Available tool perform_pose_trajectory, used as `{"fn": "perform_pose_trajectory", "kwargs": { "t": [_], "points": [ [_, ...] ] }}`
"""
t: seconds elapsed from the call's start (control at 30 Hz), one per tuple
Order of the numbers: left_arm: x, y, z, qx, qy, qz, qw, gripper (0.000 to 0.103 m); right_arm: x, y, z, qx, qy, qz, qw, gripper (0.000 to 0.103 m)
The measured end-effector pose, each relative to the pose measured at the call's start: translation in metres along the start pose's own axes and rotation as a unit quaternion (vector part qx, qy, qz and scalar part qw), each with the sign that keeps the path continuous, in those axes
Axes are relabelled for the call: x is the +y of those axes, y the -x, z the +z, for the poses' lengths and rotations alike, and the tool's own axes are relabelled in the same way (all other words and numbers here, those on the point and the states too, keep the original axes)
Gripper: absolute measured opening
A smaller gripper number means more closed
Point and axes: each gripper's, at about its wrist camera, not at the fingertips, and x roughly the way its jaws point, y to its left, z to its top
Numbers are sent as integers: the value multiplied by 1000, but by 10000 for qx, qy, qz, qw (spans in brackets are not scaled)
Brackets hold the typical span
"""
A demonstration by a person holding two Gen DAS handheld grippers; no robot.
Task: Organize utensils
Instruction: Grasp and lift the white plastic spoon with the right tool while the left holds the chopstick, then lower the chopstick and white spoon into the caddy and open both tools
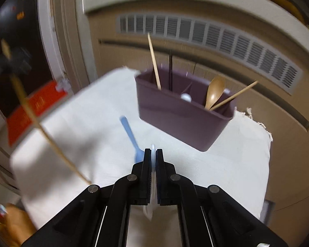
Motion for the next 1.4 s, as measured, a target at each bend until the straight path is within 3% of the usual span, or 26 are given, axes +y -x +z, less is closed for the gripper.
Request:
{"fn": "perform_pose_trajectory", "kwargs": {
  "t": [0.3,0.53,0.67,0.83,1.0,1.13,1.4],
  "points": [
    [-24,10,20,-197,-199,-51,9996,5,0,80,23,-854,-108,-65,9963,3],
    [-45,17,115,-1038,-562,9,9930,5,-27,143,98,-1776,-335,-470,9824,3],
    [-52,9,165,-1368,-627,-3,9886,5,-50,156,140,-2068,-557,-708,9742,3],
    [-51,-19,202,-1724,-722,39,9824,5,-79,134,165,-1969,-780,-898,9732,3],
    [-37,-75,208,-1505,-554,54,9870,5,-98,93,160,-1738,-923,-886,9764,3],
    [-19,-121,188,-1227,-294,106,9920,5,-100,52,151,-1452,-910,-874,9813,3],
    [17,-206,123,-201,204,264,9992,5,-103,-35,122,-639,-1062,-667,9900,3]
  ]
}}
